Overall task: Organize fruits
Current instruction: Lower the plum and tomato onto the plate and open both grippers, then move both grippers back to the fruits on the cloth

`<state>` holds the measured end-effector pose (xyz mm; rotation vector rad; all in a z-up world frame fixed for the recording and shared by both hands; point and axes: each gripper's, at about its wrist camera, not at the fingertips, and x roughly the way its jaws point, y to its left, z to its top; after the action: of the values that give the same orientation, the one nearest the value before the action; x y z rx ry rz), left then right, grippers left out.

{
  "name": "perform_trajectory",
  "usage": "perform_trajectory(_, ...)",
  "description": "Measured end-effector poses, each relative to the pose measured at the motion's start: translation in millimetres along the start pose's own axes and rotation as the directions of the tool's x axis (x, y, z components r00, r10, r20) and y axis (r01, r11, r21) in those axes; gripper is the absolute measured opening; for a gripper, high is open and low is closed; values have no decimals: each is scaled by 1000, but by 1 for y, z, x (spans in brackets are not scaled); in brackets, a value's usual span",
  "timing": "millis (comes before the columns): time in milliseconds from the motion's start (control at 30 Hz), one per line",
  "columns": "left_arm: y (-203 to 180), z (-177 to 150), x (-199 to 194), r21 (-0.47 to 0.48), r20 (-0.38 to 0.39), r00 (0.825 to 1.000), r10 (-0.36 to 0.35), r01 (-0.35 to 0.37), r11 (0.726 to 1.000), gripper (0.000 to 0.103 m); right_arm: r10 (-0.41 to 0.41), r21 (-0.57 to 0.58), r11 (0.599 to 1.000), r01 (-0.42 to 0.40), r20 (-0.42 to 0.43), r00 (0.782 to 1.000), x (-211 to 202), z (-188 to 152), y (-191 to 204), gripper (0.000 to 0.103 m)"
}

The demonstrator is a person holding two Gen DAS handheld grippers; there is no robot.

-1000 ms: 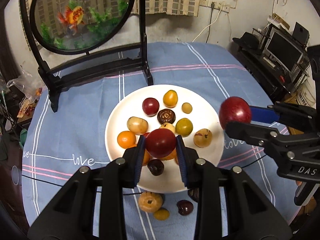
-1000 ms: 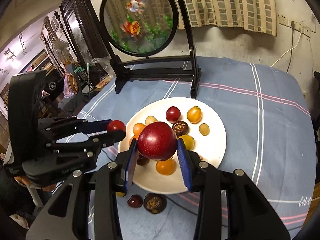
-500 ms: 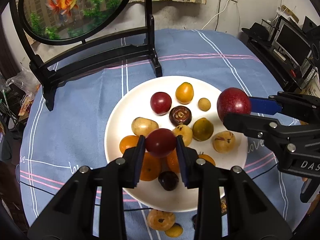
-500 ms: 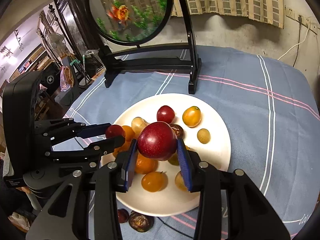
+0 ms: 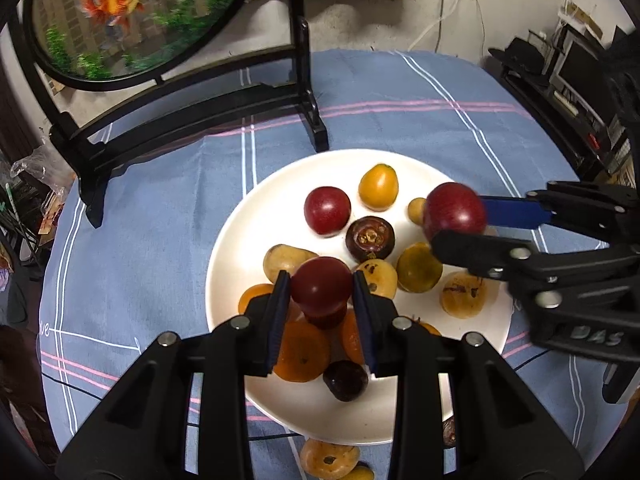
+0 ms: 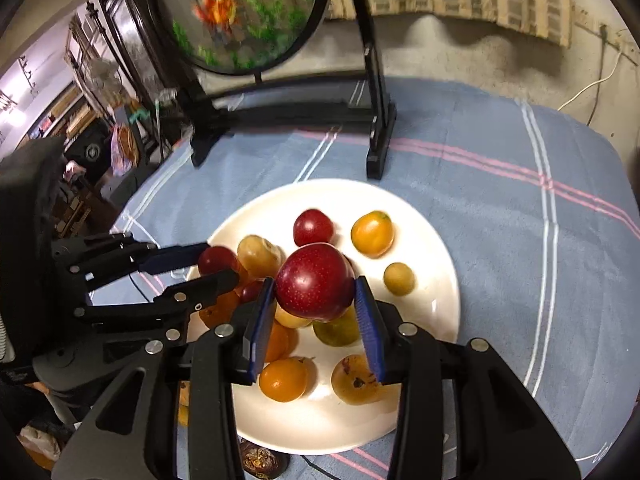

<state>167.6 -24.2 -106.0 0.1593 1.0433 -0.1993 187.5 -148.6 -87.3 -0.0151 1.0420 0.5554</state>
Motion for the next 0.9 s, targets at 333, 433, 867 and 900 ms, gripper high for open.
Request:
perform_trajectory(333, 0, -6, -3, 4, 8, 1000, 28, -28, 1000, 69, -58, 19, 998, 57, 36, 998, -13, -1, -6, 65)
perform_trajectory(433, 1, -8, -11, 6, 21, 999, 32, -32, 999, 69, -54, 18, 998, 53, 59, 997, -27, -1, -4, 65)
perform_trajectory(867, 35, -49, -66, -91, 84, 994, 65, -57, 994, 73, -27, -57, 998, 33, 100, 995, -74, -62, 46, 65)
perform_trajectory(900, 41, -58, -69, -113, 78, 995, 66, -57, 992, 73, -29, -77, 996, 36, 90, 996, -74, -76, 55, 65)
